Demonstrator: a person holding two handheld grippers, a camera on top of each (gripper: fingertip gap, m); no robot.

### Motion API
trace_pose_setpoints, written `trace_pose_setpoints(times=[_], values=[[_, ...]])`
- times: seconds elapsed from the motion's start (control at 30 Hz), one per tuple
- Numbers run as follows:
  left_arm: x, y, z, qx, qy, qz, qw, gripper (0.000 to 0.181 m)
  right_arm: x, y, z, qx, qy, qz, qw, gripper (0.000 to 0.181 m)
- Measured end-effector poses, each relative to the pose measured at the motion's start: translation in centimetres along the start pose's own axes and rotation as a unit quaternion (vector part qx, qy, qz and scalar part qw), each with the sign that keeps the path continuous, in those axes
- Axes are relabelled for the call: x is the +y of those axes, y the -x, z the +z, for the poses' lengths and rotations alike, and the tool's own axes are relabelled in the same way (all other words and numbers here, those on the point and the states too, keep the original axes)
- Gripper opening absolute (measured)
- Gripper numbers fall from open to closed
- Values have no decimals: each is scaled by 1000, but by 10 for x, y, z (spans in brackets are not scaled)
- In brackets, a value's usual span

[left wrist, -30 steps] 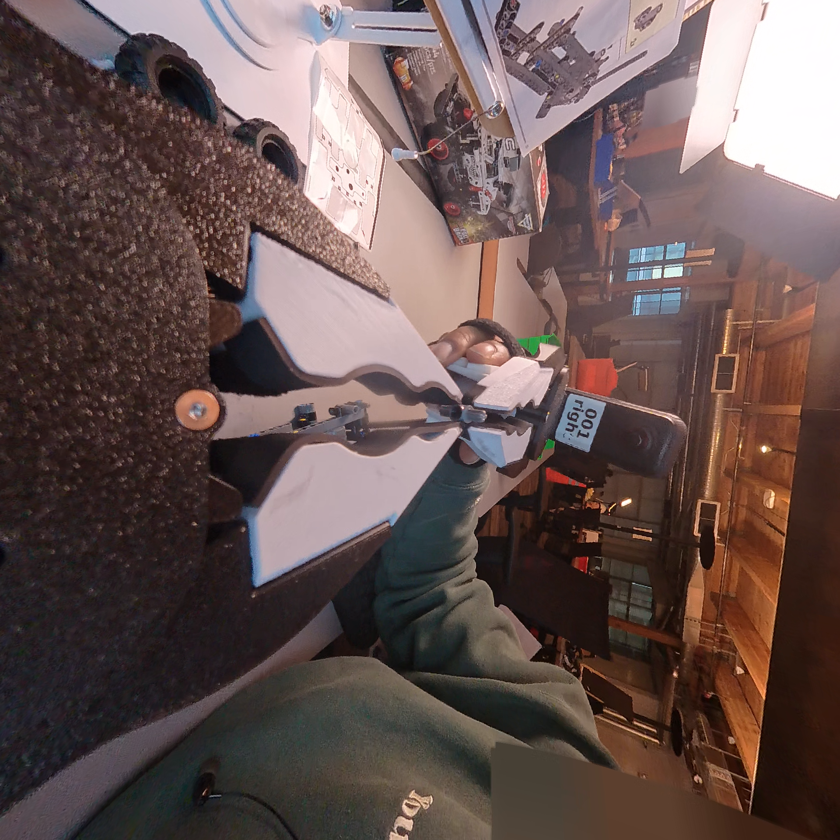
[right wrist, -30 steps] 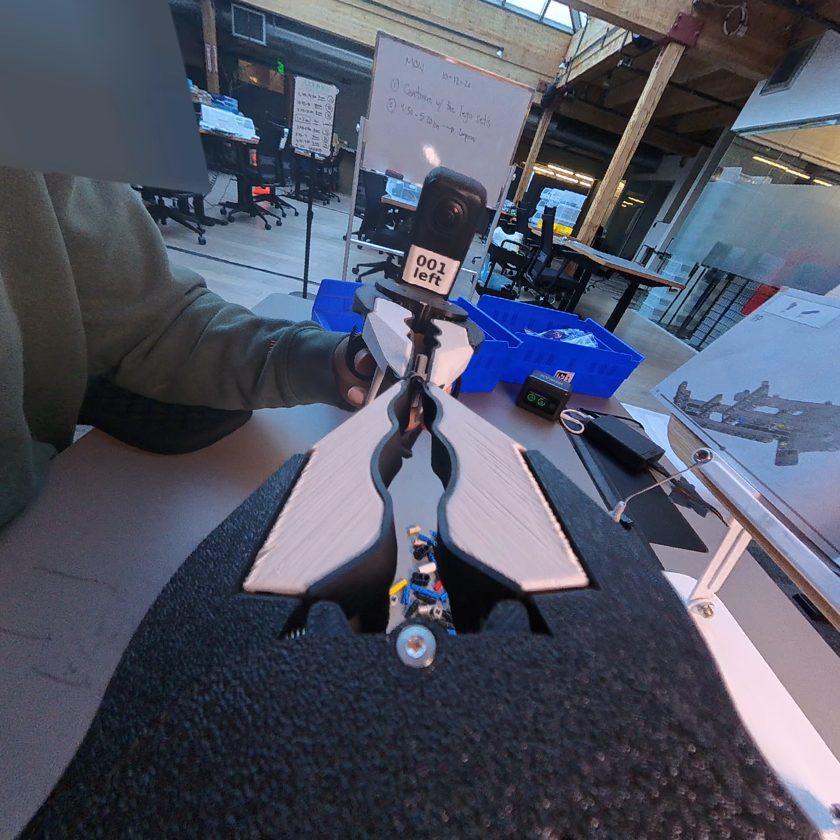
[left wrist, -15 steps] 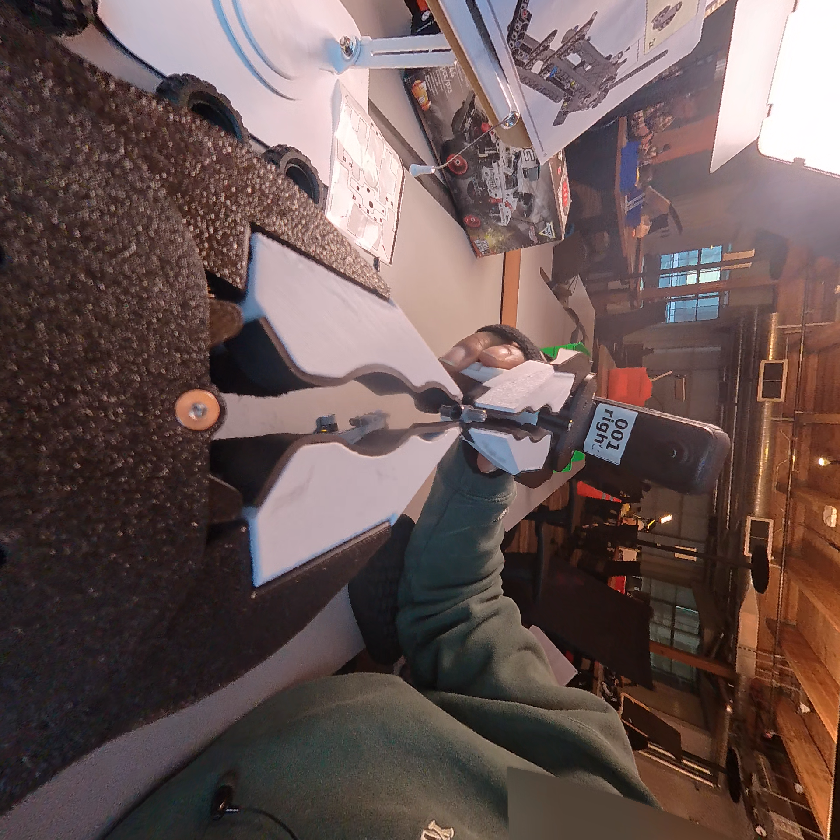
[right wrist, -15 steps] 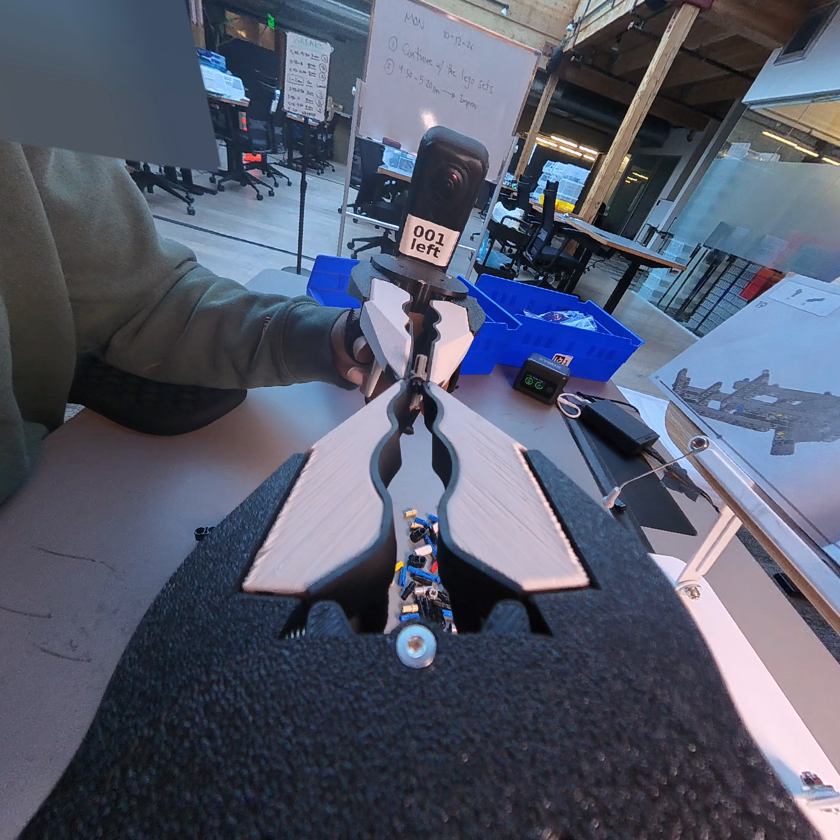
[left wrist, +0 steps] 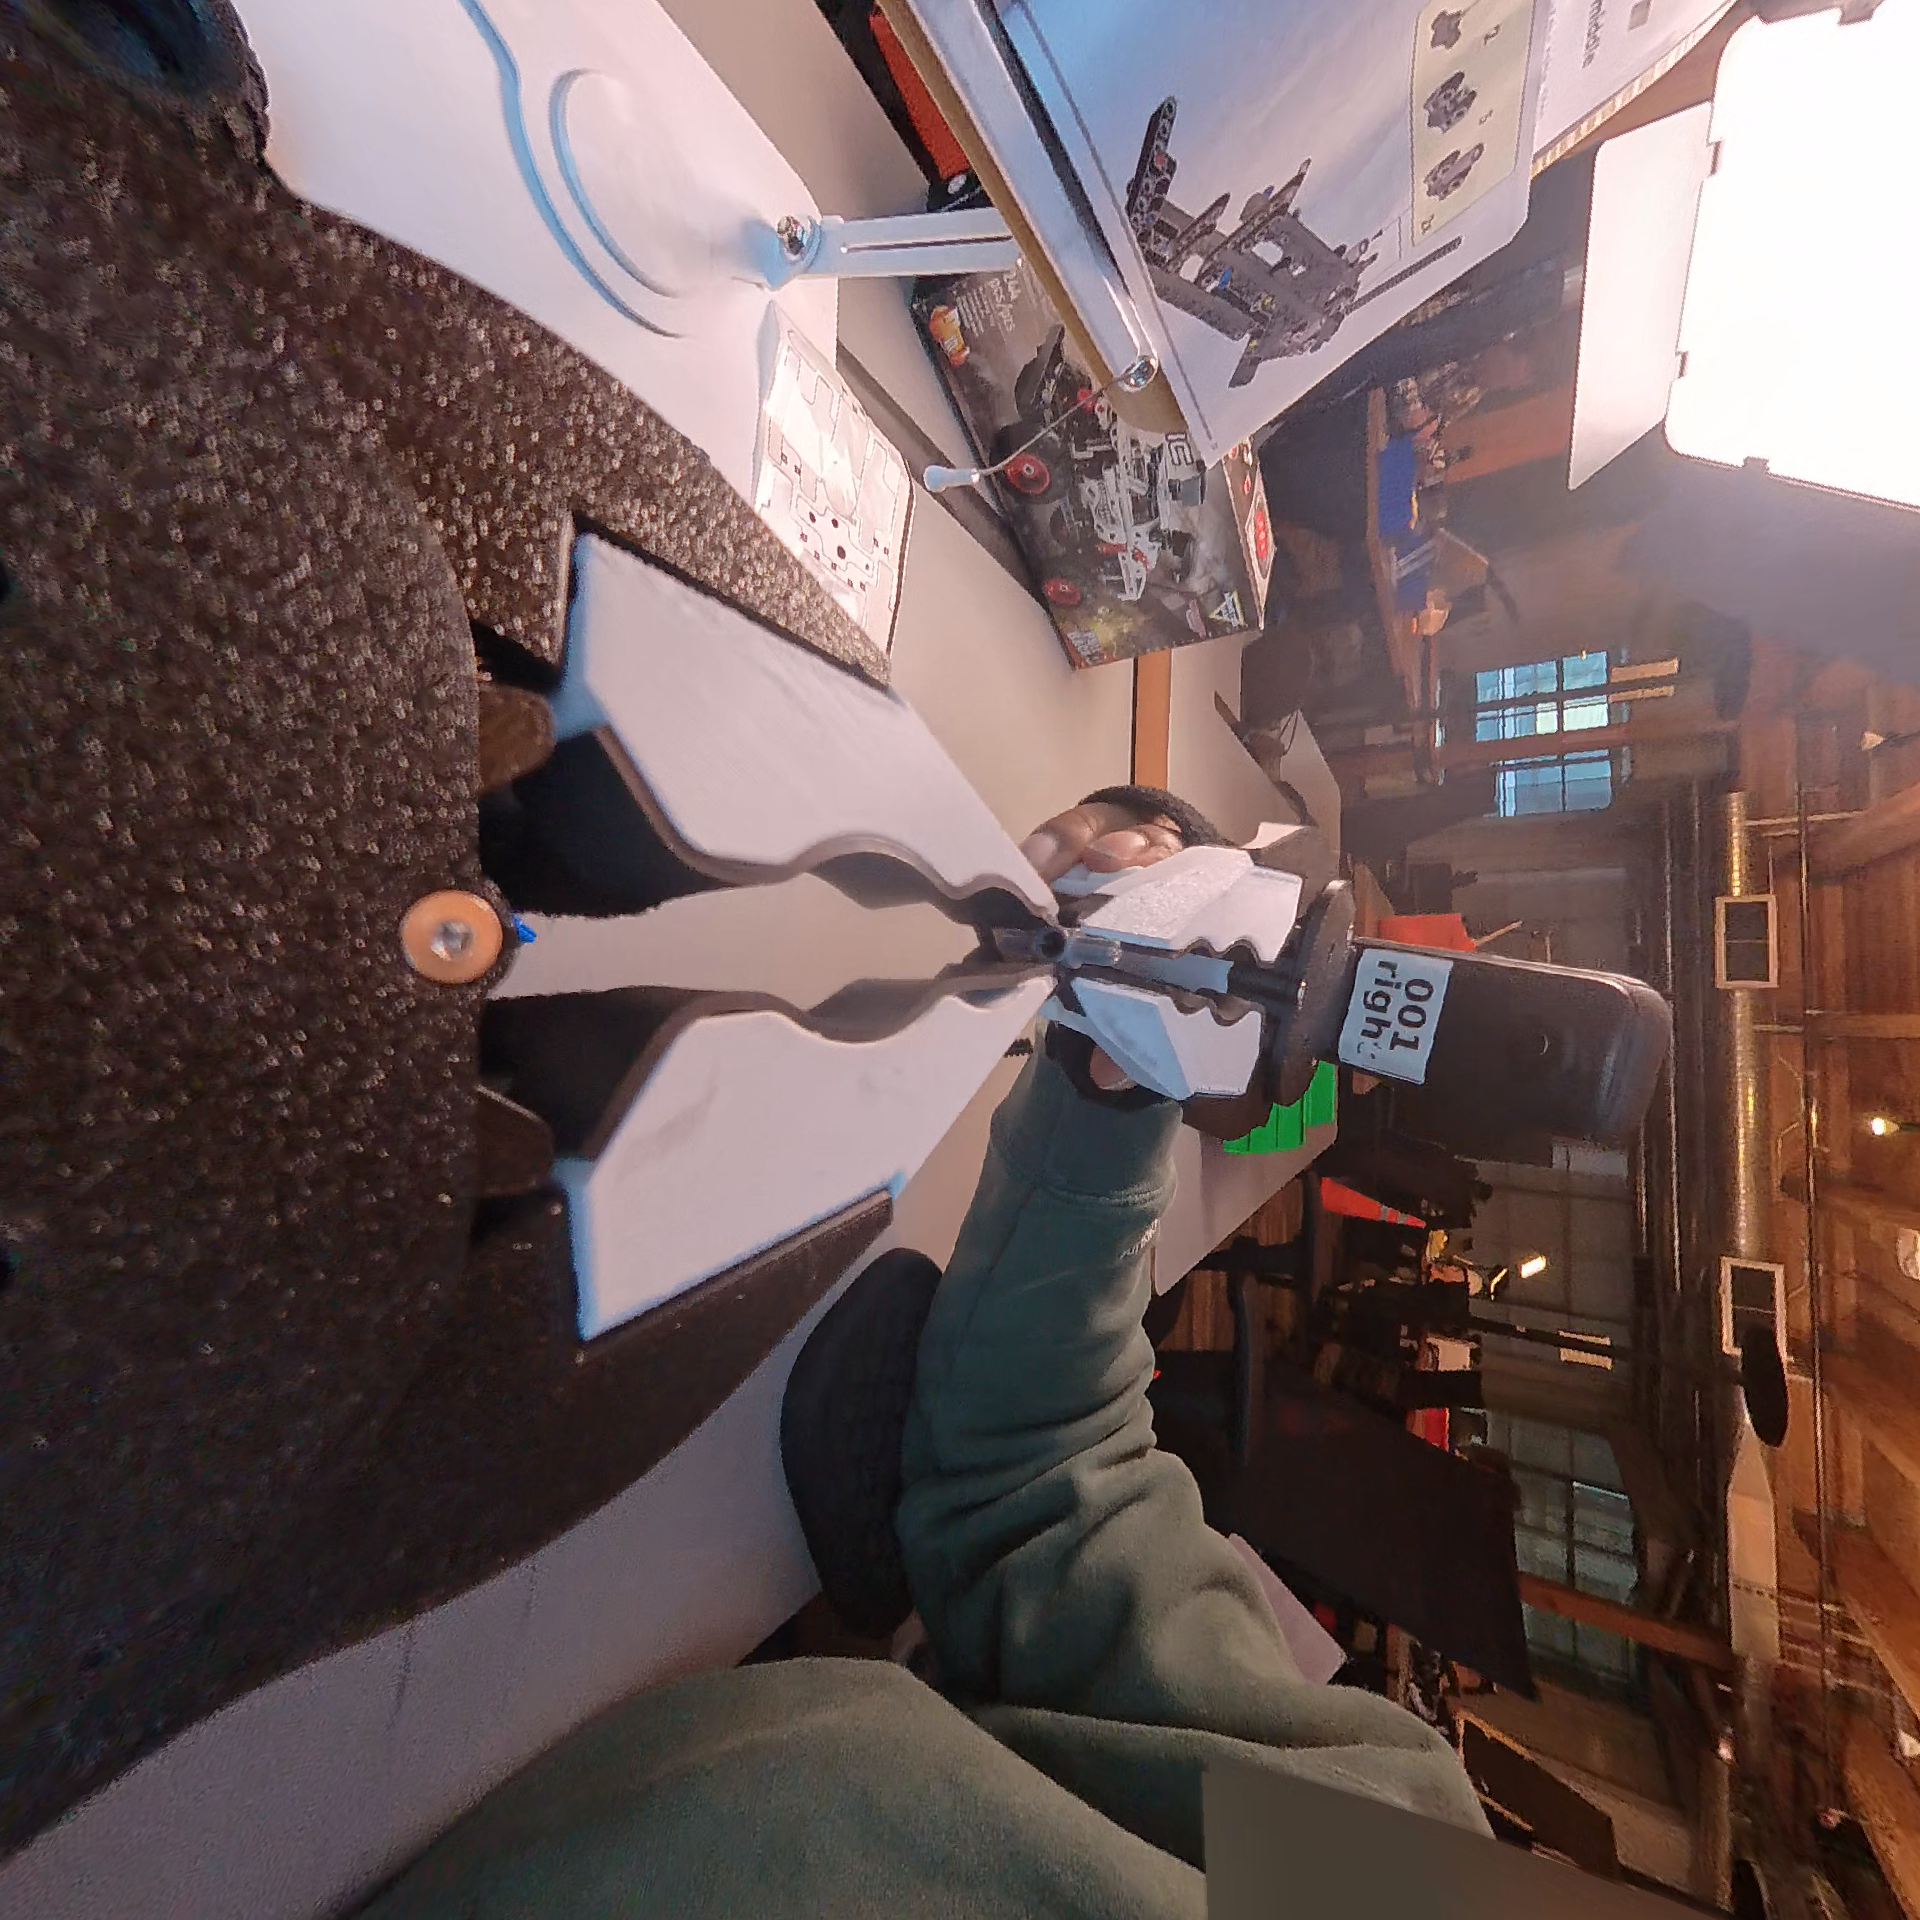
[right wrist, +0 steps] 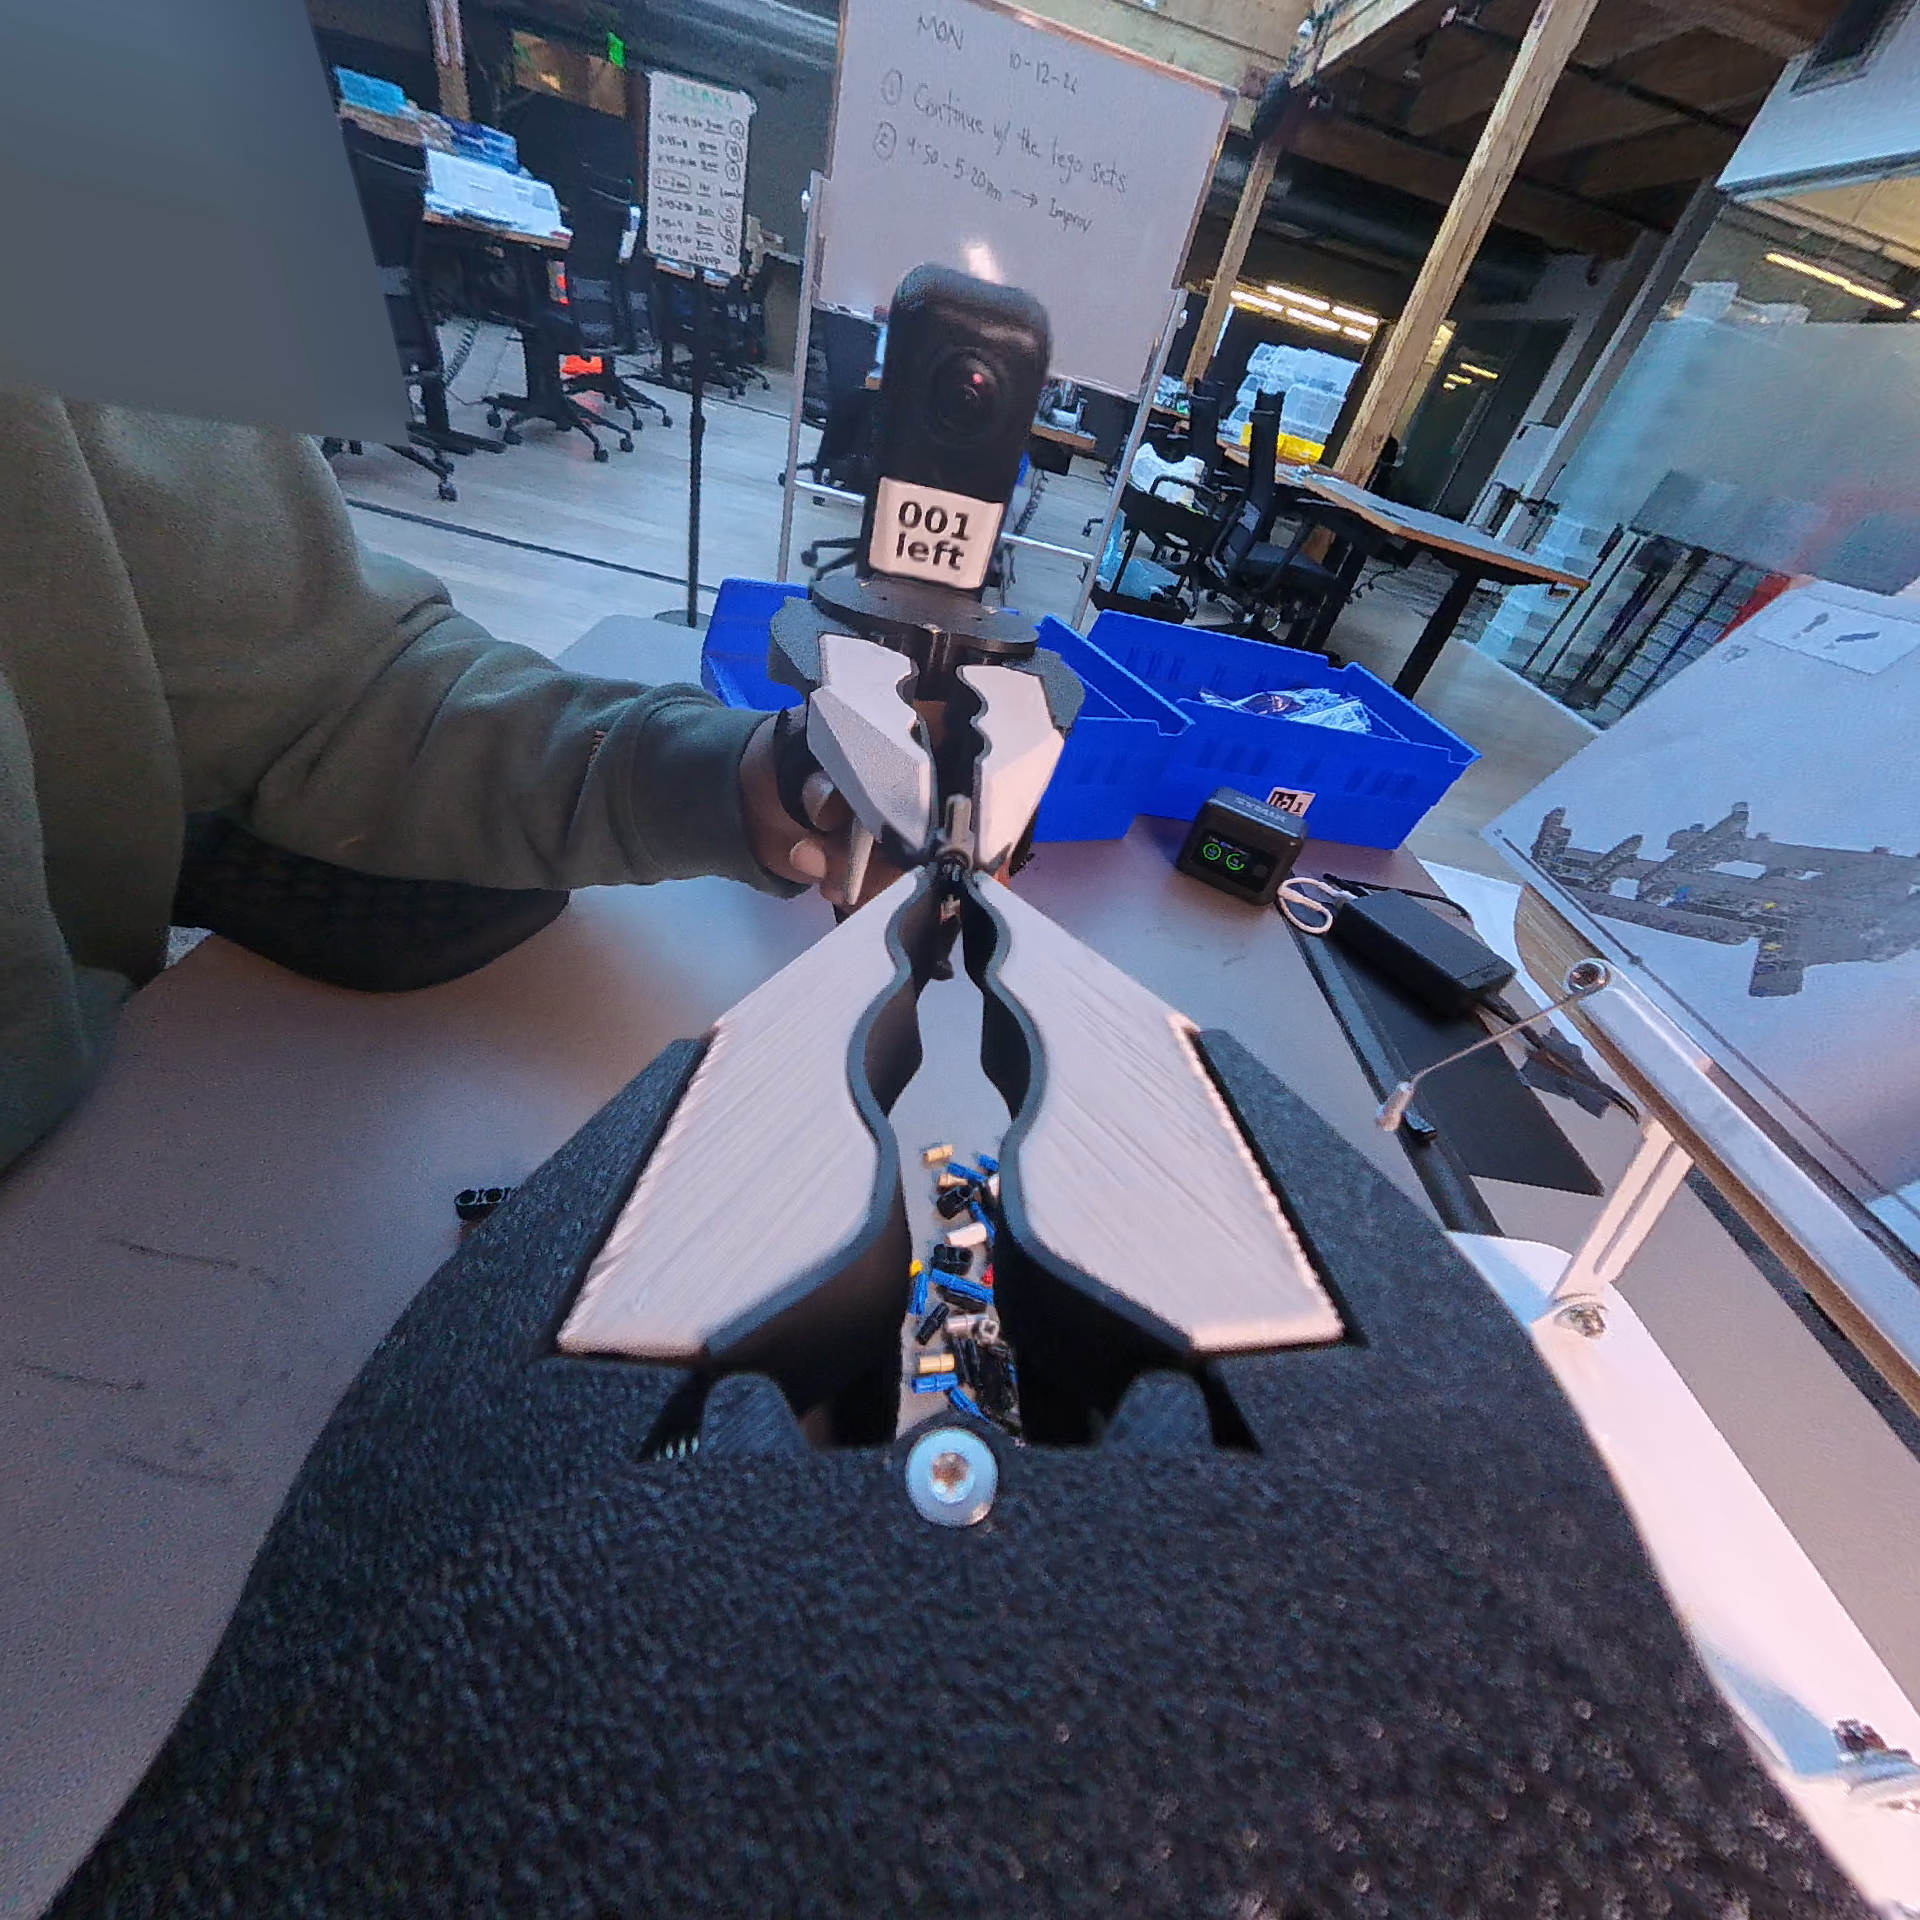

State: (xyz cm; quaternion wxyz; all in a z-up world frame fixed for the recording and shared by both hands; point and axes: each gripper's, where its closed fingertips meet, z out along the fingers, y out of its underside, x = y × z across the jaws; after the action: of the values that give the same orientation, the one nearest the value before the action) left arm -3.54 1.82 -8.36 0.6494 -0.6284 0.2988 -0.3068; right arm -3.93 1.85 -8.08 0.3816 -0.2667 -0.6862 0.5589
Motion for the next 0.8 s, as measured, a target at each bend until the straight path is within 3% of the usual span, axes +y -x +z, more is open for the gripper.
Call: trace_pose_setpoints(times=[0.1, 0.2, 0.43, 0.53, 0.67, 0.8], values=[[-21, 22, -33, -34, -63, -24, 997, 5, -4, -16, -28, 26, -7, 7, 1000, 2], [-29, 33, -52, -62, -60, -12, 996, 5, 9, -28, -32, 53, 21, 2, 998, 3], [6, 57, -43, -105, -3, -53, 993, 6, 158, -49, -11, 79, 240, 39, 967, 3], [14, 58, -39, -104, 8, -65, 992, 6, 188, -47, -3, 70, 294, 31, 953, 6], [25, 59, -37, -104, 29, -68, 992, 7, 201, -45, 0, 66, 327, 22, 943, 24], [35, 58, -36, -95, 46, -67, 992, 7, 179, -53, -9, 87, 276, 40, 956, 30]])
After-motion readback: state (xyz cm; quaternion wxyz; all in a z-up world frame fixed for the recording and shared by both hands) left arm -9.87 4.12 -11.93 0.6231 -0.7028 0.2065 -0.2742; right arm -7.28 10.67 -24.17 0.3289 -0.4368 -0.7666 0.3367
